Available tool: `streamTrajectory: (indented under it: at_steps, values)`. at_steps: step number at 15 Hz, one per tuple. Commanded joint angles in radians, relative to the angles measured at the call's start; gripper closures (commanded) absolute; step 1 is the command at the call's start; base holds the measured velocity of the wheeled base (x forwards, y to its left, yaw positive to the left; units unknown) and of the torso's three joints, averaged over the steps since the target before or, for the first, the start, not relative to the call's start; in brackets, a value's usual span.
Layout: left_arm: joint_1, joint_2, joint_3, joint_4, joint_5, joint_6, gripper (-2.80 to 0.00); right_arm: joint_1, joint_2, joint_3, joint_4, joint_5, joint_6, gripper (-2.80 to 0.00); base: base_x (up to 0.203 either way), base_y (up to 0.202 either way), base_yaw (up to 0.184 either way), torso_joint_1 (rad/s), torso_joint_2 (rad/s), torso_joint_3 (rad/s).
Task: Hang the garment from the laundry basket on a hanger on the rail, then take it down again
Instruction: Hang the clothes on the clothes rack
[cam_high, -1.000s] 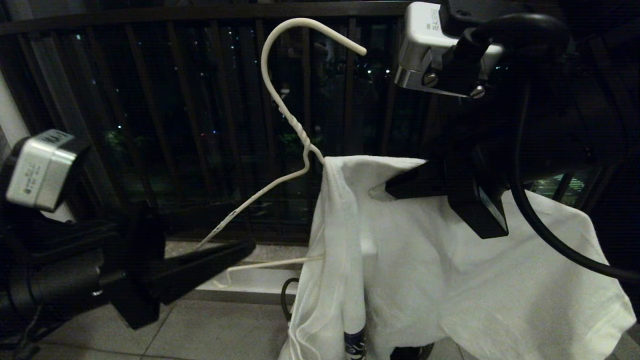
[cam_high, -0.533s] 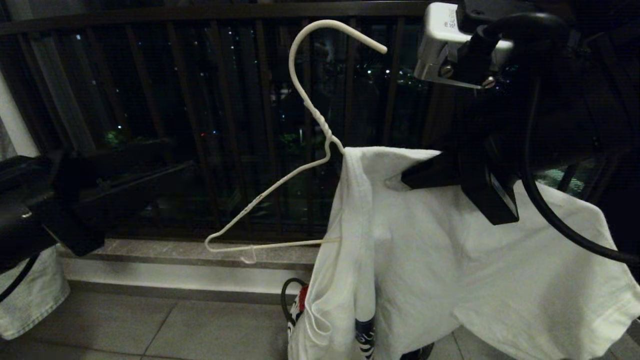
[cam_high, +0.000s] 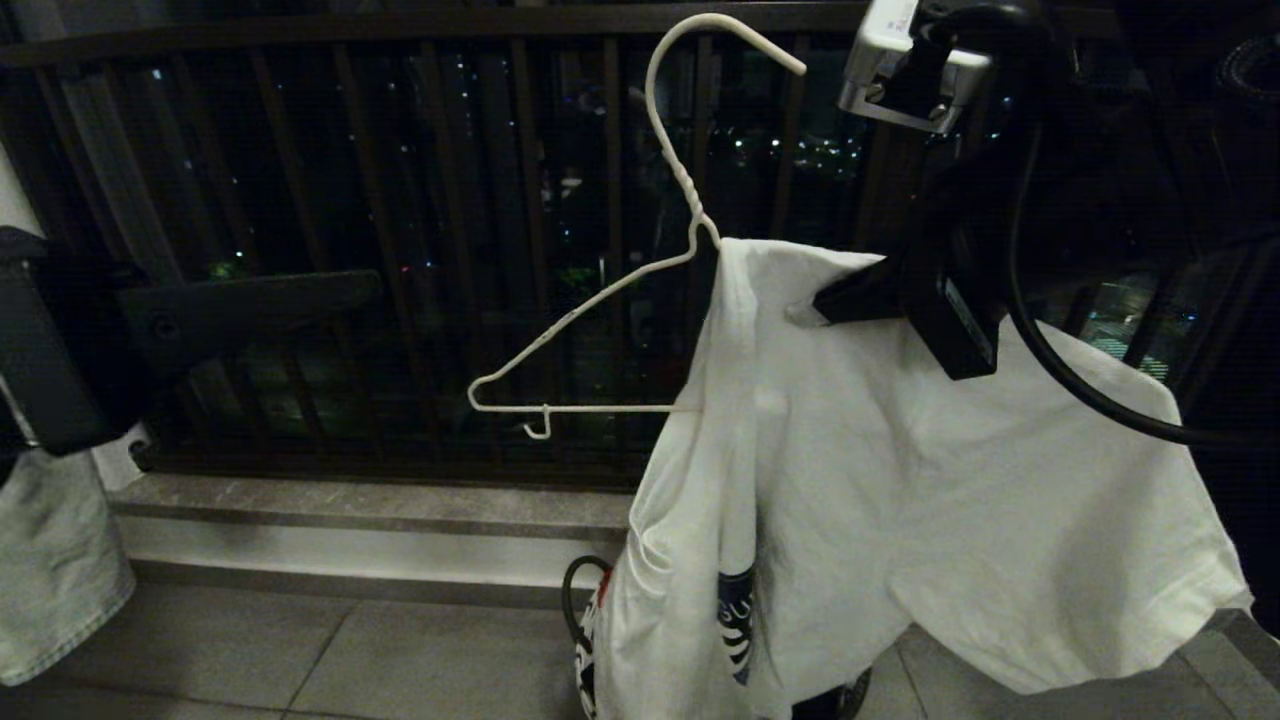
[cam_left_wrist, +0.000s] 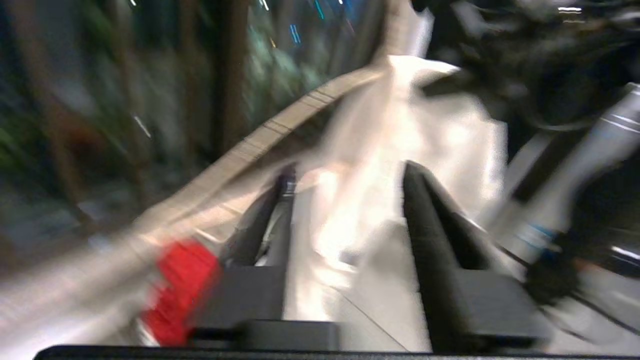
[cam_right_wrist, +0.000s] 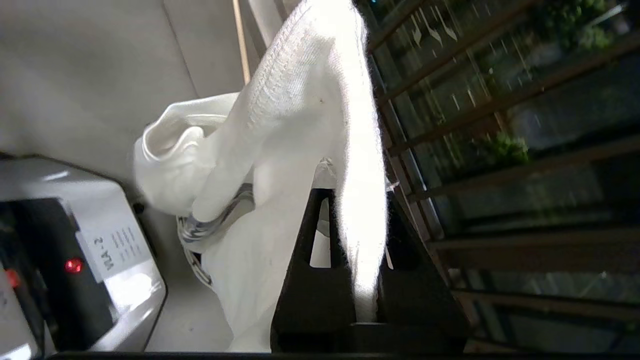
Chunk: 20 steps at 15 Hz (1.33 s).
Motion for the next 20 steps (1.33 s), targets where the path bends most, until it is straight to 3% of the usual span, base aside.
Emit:
streamTrajectory:
  at_steps: [1, 2, 3, 7, 9, 10, 13, 16, 18, 20]
  values:
    - [-0.064, 0.016, -0.229, 0.529, -0.001, -0.002, 0.00, -0.015, 0.018, 0.000, -0.007, 0.002, 0.006, 0.00, 0.000, 0.000, 0.000, 0.000, 0.00, 0.000]
    - [-0.101, 0.051, -0.301, 0.661, 0.012, -0.001, 0.00, -0.027, 0.024, 0.000, -0.019, 0.002, 0.013, 0.00, 0.000, 0.000, 0.000, 0.000, 0.00, 0.000]
    - [-0.137, 0.098, -0.334, 0.715, 0.047, -0.001, 0.00, -0.031, 0.027, 0.001, -0.022, 0.003, 0.014, 0.00, 0.000, 0.000, 0.000, 0.000, 0.00, 0.000]
    - [-0.303, 0.300, -0.310, 0.738, 0.251, 0.001, 0.00, -0.048, 0.027, 0.002, -0.036, 0.003, 0.054, 0.00, 0.000, 0.000, 0.000, 0.000, 0.00, 0.000]
    - [-0.350, 0.386, -0.289, 0.708, 0.346, -0.009, 0.00, -0.047, 0.021, 0.005, -0.036, 0.000, 0.051, 0.00, 0.000, 0.000, 0.000, 0.000, 0.00, 0.000]
    - [-0.364, 0.411, -0.266, 0.643, 0.378, -0.042, -2.80, -0.046, 0.017, 0.005, -0.035, 0.000, 0.051, 0.00, 0.000, 0.000, 0.000, 0.000, 0.00, 0.000]
    - [-0.406, 0.443, -0.194, 0.468, 0.432, -0.092, -2.80, -0.046, 0.009, 0.008, -0.033, 0.000, 0.051, 0.00, 0.000, 0.000, 0.000, 0.000, 0.00, 0.000]
    - [-0.429, 0.483, -0.187, 0.447, 0.513, -0.107, -2.80, -0.046, -0.002, 0.014, -0.033, 0.000, 0.049, 0.00, 0.000, 0.000, 0.000, 0.000, 0.00, 0.000]
    - [-0.431, 0.503, -0.168, 0.368, 0.532, -0.128, -2.80, -0.046, -0.010, 0.018, -0.031, 0.000, 0.048, 0.00, 0.000, 0.000, 0.000, 0.000, 0.00, 0.000]
    - [-0.434, 0.537, -0.162, 0.312, 0.623, -0.135, -2.80, -0.045, -0.025, 0.035, -0.031, 0.000, 0.046, 0.00, 0.000, 0.000, 0.000, 0.000, 0.00, 0.000]
